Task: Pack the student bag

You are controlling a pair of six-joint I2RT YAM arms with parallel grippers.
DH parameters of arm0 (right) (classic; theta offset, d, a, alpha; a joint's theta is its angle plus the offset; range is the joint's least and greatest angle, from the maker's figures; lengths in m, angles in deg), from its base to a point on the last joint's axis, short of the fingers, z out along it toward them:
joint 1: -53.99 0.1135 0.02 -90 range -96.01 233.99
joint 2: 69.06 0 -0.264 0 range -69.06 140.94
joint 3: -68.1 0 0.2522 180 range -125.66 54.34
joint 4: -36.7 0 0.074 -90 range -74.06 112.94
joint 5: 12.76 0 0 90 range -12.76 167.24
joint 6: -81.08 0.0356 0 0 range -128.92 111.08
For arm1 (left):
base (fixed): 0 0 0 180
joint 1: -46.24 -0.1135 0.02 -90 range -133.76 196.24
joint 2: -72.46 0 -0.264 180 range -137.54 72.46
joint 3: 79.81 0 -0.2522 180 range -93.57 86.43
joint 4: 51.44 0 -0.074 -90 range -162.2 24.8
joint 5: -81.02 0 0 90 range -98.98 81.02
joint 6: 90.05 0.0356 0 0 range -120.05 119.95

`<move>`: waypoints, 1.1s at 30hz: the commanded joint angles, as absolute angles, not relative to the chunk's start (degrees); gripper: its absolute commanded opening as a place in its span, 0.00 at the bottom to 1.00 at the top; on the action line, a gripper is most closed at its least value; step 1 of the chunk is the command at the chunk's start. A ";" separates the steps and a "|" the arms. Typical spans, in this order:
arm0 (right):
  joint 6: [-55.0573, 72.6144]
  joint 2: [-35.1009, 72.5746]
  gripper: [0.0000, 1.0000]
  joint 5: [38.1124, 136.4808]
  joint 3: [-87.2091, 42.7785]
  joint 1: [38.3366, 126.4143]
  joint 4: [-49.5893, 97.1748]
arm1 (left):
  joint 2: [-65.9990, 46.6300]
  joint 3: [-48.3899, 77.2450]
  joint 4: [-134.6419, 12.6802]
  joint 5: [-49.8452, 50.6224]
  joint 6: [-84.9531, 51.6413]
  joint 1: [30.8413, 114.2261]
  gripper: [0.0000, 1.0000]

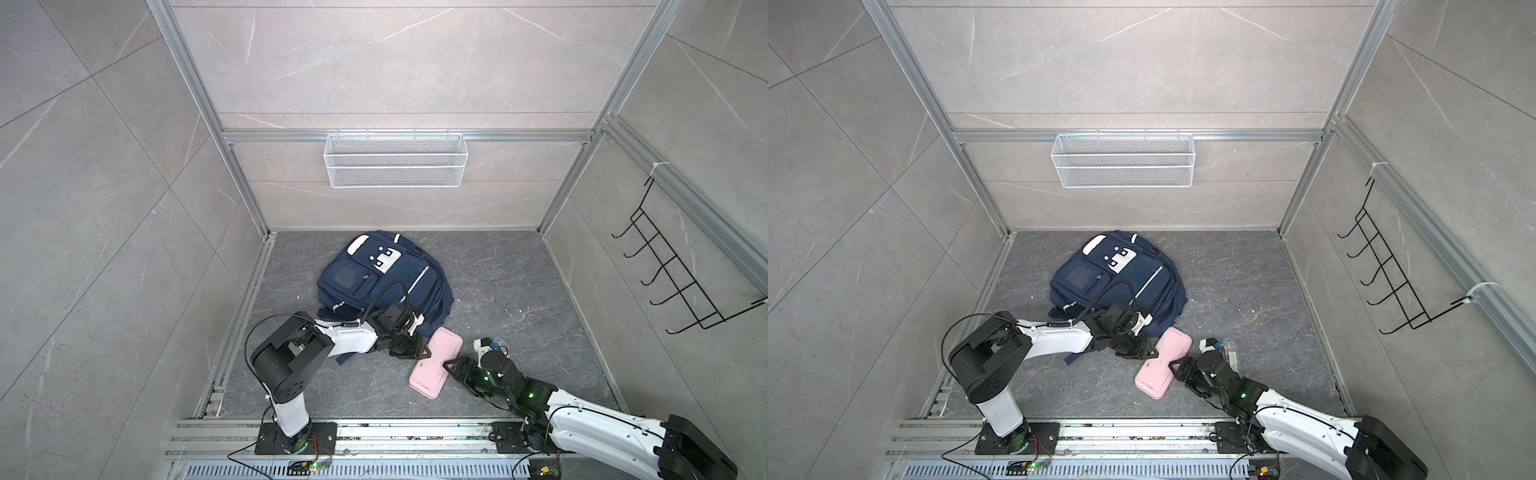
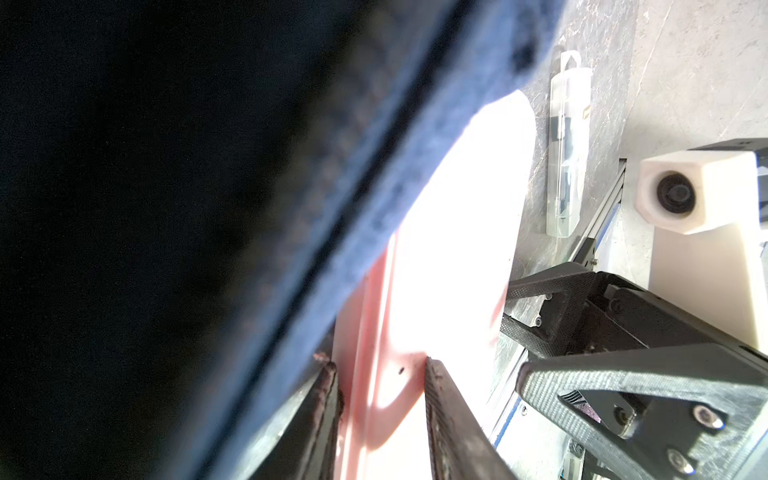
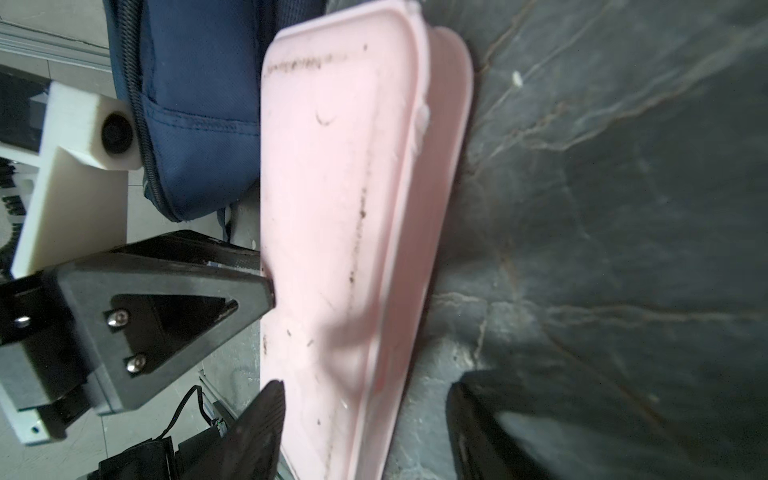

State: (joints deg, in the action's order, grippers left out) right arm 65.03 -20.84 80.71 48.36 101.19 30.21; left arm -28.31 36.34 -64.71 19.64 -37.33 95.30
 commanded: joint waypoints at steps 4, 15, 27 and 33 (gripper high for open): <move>65.12 -14.50 0.65 81.19 49.56 100.76 33.16 | -29.19 37.05 -66.98 19.31 -37.68 95.33 0.36; 66.16 -0.67 0.65 83.79 50.89 100.57 51.07 | -29.21 38.48 -64.19 20.93 -39.55 95.46 0.38; 67.13 0.69 0.65 84.11 53.36 100.23 64.18 | -29.77 38.49 -62.41 22.75 -40.30 95.52 0.35; 66.01 -2.86 0.64 83.30 53.81 100.25 64.86 | -29.34 38.54 -62.61 22.60 -40.34 95.53 0.35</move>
